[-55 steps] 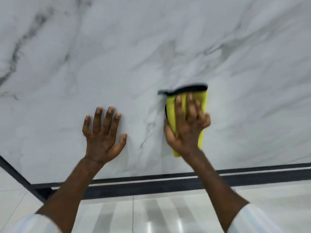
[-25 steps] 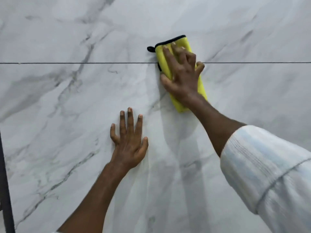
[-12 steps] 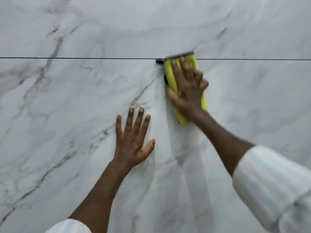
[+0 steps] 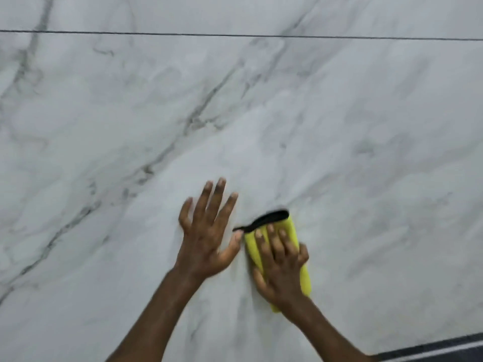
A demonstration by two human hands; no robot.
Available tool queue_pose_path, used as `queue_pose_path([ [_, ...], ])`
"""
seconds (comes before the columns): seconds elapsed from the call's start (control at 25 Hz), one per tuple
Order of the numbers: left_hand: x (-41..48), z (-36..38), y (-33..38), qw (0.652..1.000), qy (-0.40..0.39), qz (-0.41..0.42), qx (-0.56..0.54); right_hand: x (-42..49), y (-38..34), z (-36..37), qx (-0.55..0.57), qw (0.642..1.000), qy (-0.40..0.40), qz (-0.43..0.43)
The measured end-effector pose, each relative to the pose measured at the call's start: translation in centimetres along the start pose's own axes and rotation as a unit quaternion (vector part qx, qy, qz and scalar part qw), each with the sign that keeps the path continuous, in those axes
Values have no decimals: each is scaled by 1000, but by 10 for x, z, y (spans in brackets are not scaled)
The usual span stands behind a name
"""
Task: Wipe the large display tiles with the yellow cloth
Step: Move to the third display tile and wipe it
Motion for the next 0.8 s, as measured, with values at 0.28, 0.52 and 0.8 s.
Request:
queue_pose_path([
  [0.28, -53, 31, 3, 994, -19, 19, 106, 82, 4, -37, 124, 990, 49, 47],
  [0.52, -57, 35, 3, 991, -7, 19, 135, -76, 12, 28, 54, 994, 56, 77],
  [0.8, -55, 35, 3, 984, -14, 10, 176, -196, 10, 51, 93, 992, -59, 63],
])
Point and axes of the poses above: each hand's wrist, its own x-axis towards the middle knuckle, its own z-axis out of the palm, y = z × x, the point moved 5 cm from there along x, towards the middle knuckle, and after that the axes turned 6 degrees about z, right-handed, at the moved point
